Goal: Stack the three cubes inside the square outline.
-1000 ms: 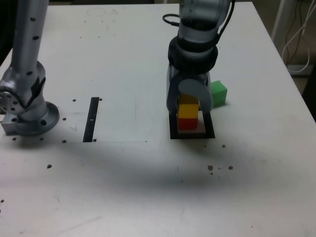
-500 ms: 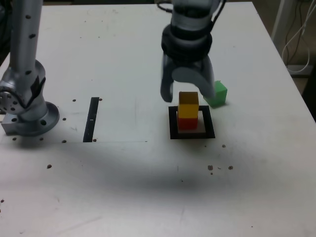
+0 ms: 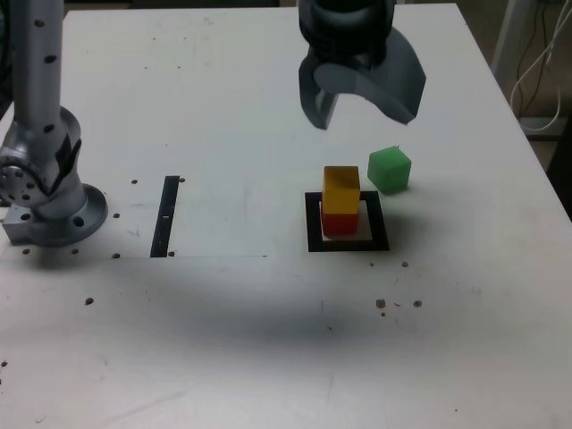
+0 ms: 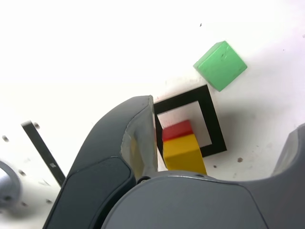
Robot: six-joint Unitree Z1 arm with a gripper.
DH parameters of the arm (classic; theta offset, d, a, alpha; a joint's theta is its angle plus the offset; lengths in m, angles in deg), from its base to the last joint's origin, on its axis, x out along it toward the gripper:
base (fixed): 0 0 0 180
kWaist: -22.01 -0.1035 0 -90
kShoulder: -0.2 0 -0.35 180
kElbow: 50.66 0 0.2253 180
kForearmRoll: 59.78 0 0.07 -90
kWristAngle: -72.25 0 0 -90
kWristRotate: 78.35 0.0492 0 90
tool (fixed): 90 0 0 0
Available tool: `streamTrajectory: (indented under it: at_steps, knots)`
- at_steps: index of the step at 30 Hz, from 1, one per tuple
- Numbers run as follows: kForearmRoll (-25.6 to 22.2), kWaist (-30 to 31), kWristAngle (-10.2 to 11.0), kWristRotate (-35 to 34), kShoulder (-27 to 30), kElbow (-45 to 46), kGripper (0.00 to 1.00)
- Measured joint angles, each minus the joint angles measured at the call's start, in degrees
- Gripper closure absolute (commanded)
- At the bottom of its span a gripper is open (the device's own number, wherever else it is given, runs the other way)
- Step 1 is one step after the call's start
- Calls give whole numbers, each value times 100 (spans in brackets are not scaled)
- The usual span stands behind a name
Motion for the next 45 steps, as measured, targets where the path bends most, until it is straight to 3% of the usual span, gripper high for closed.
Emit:
streamTrajectory:
  at_steps: [5,13,25,37,45]
  knots:
    - [0,-193,107,997,-235,-95,0]
    - [48,-225,103,2559,-796,-270,2]
    - [691,-307,168,2596,-1307,-154,8]
    - [1235,-466,279,2630,-1440,221,13]
    - [1433,-466,169,2805,-1435,379,29]
